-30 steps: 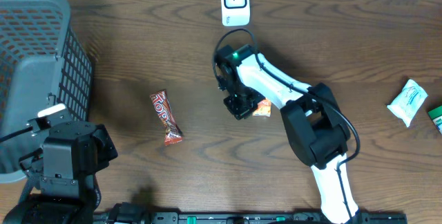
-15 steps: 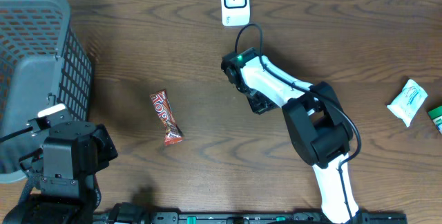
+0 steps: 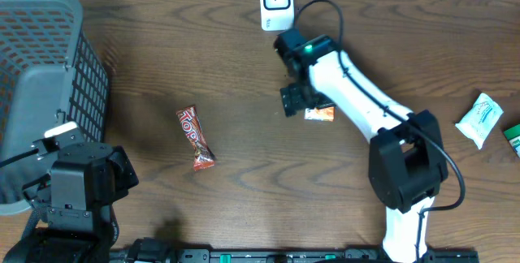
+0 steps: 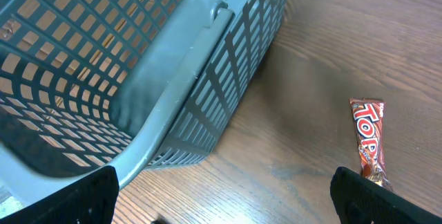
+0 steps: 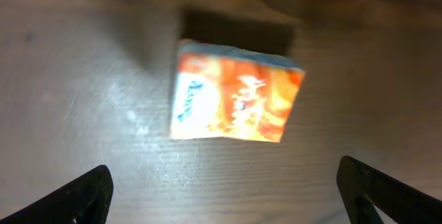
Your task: Scan the item barcode
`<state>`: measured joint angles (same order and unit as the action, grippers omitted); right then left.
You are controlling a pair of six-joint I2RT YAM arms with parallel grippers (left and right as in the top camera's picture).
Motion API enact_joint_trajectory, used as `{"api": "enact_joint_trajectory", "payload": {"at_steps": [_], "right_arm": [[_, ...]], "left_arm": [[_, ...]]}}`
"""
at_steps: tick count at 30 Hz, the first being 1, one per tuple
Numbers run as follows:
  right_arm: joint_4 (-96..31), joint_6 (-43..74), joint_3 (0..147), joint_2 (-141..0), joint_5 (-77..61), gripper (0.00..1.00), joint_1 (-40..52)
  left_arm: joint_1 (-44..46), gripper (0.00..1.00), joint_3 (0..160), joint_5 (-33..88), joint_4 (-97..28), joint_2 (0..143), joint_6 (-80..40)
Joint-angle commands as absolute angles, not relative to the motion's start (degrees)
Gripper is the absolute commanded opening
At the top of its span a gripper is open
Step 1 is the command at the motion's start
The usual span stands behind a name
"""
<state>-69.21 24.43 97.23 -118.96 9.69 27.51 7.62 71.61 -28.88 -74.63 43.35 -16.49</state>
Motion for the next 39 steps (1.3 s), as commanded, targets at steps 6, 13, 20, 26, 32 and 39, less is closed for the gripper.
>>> {"api": "enact_joint_trajectory", "payload": {"at_steps": [6, 13, 20, 26, 32, 39], "right_arm": [[-63.83, 32.88, 97.38, -122.76, 5.37, 0.99, 25.06], [-63.2, 32.32, 97.38, -126.91, 5.52, 0.99, 24.75], [-63.44, 32.34, 97.38, -127.48, 4.8, 0.99, 23.14], [-63.22, 28.97, 97.38, -127.9, 3.86, 0.99, 21.34], [-63.35, 23.22, 97.38, -129.12, -1.48, 0.77, 19.99], [-64.97, 22.2, 97.38, -131.09, -3.03, 0.59, 20.01]], "left_arm": [[7.75, 0.98, 71.68, -29.63, -74.78, 43.4, -16.21], [7.75, 0.98, 71.68, -29.63, -74.78, 43.4, -16.21], [7.75, 0.98, 71.68, -29.63, -74.78, 43.4, -16.21], [7.75, 0.98, 71.68, -29.63, -74.78, 43.4, -16.21], [7.75, 0.98, 71.68, -29.63, -74.76, 43.4, -16.21], [7.75, 0.98, 71.68, -29.63, -74.78, 43.4, -16.21]]}}
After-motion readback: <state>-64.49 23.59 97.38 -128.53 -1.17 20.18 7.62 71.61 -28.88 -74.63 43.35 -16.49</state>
